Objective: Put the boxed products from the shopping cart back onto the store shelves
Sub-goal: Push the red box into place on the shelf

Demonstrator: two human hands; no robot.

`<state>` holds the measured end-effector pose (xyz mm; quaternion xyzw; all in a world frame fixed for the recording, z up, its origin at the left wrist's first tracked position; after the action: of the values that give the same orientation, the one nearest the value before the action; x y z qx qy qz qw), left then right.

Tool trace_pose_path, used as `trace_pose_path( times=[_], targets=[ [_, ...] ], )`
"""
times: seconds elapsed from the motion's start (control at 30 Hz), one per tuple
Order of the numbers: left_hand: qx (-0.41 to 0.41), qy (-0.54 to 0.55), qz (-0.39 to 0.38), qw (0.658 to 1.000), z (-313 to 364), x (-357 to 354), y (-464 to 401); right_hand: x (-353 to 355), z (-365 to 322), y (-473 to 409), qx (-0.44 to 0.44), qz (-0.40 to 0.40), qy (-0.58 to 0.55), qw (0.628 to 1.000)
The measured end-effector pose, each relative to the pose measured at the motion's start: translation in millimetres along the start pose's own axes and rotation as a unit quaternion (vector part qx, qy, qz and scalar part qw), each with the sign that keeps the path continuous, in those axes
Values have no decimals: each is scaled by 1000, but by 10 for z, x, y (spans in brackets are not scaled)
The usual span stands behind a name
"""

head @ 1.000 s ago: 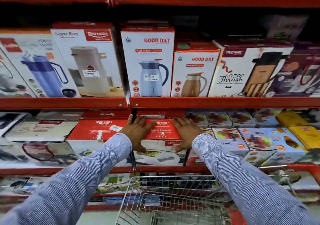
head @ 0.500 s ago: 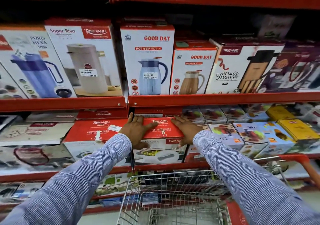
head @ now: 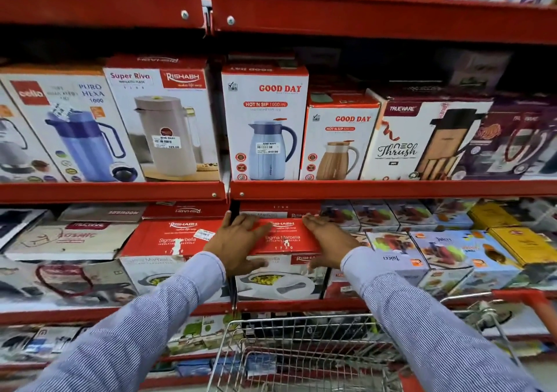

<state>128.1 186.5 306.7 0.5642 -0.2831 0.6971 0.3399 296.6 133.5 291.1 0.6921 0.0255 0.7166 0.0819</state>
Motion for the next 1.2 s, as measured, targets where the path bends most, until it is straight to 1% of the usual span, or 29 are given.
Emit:
trace_pose_path(
  times=[0.03, 0.07, 0.1, 0.13, 0.2, 0.23, 0.3, 0.37, 0.4, 0.5, 0.6, 0.73, 0.87, 1.0, 1.1, 1.2],
  targets=[
    [-4, 24, 46, 999, 25, 174, 51, 215, -2, 70, -14, 66, -41, 997],
    [-6, 64, 109, 992, 34, 379, 108, 443, 7, 153, -34, 138, -98, 985],
    [-6, 115, 182, 976, 23, 604, 173, 659, 12, 237, -49, 204, -171, 963],
    [-1, 170, 258, 951, -6, 835, 242, 848, 17, 298, -58, 259, -248, 932],
    [34, 272, 381, 883, -143, 1160, 336, 1086, 19, 307, -73, 316, -361, 875],
    [60, 315, 419, 850, -225, 1243, 349, 1175, 1, 276, -81, 324, -389, 859],
    [103, 381, 456, 797, -355, 1321, 305, 1318, -55, 176, -85, 323, -415, 846],
    [127, 424, 466, 766, -417, 1323, 252, 1420, -97, 106, -90, 324, -414, 846],
    [136, 436, 464, 759, -444, 1305, 221, 1475, -102, 88, -96, 331, -411, 844],
    [152, 456, 441, 758, -442, 1284, 138, 1661, -75, 75, -114, 364, -407, 830],
    [142, 488, 430, 747, -418, 1322, 77, 1851, -54, 80, -117, 390, -409, 817],
    [124, 510, 419, 741, -380, 1372, 30, 2012, -40, 133, -124, 406, -389, 818],
    [116, 526, 417, 732, -384, 1415, 2, 2133, -52, 116, -113, 404, -398, 816],
    [99, 527, 419, 732, -363, 1457, -10, 2180, -31, 53, -120, 379, -423, 814],
    [91, 516, 432, 734, -353, 1494, -5, 2199, -26, 46, -117, 374, -426, 816],
    [97, 525, 425, 731, -353, 1486, -13, 2207, -29, 64, -115, 368, -423, 820]
  ],
)
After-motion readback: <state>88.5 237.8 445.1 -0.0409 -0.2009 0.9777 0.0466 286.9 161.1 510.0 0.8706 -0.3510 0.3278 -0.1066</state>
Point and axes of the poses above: each hand's wrist, its own y-axis away from the middle knuckle, its own x-axis out of the back of the hand, z = x × y, the point moved 9 cm from there along -y, towards the middle knuckle, and after that the axes turned 15 degrees about y, right-handed, at the moved point
